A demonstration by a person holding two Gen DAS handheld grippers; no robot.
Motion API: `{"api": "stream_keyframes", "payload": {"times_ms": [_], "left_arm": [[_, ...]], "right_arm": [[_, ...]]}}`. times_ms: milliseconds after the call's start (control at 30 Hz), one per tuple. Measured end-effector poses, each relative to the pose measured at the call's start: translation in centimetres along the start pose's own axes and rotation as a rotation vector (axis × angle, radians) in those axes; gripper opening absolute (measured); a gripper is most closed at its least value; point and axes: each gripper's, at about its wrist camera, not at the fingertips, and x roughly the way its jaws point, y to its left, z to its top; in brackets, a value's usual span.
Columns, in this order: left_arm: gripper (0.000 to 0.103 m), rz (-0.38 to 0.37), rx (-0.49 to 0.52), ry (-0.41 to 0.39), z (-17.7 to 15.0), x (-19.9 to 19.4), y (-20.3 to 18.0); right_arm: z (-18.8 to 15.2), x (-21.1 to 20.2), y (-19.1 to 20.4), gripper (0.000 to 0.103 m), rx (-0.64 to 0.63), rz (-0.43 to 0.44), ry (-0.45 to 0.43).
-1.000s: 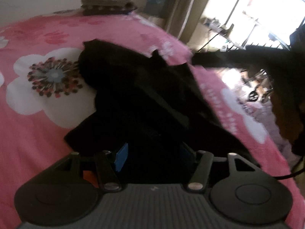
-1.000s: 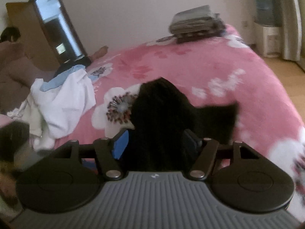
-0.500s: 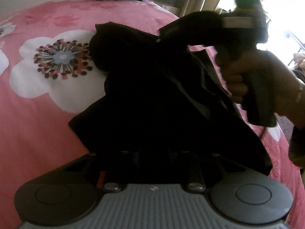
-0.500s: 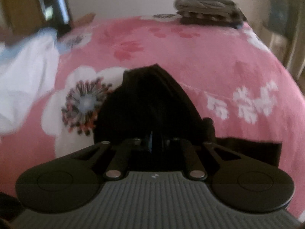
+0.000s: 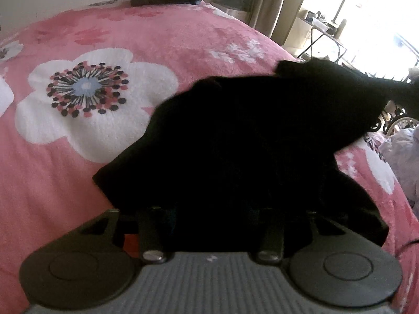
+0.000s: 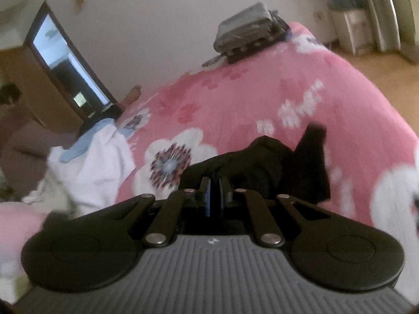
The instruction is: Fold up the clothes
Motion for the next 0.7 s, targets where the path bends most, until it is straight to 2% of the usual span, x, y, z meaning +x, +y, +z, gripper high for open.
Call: {"api": "stream_keyframes", "payload": {"times_ms": [233, 433, 700], "left_arm": [[0.013, 0.027, 0.022, 0.000, -0.1, -0.2, -0.5], [0.009, 0.042, 0.040, -0.010, -0.2, -0.8, -1.0], [0.008, 0.057, 0.072, -0.022, -0.4, -1.6, -1.5]], "right_arm": [[-5.4, -7.8, -2.2, 0.005, 0.190, -0.007, 0.021], [-9.7, -12.1, -2.7, 0.004, 0.215, -0.085, 0.060], [-14.8, -14.3, -5.8, 0.000, 0.231, -0.327, 0.160]]}}
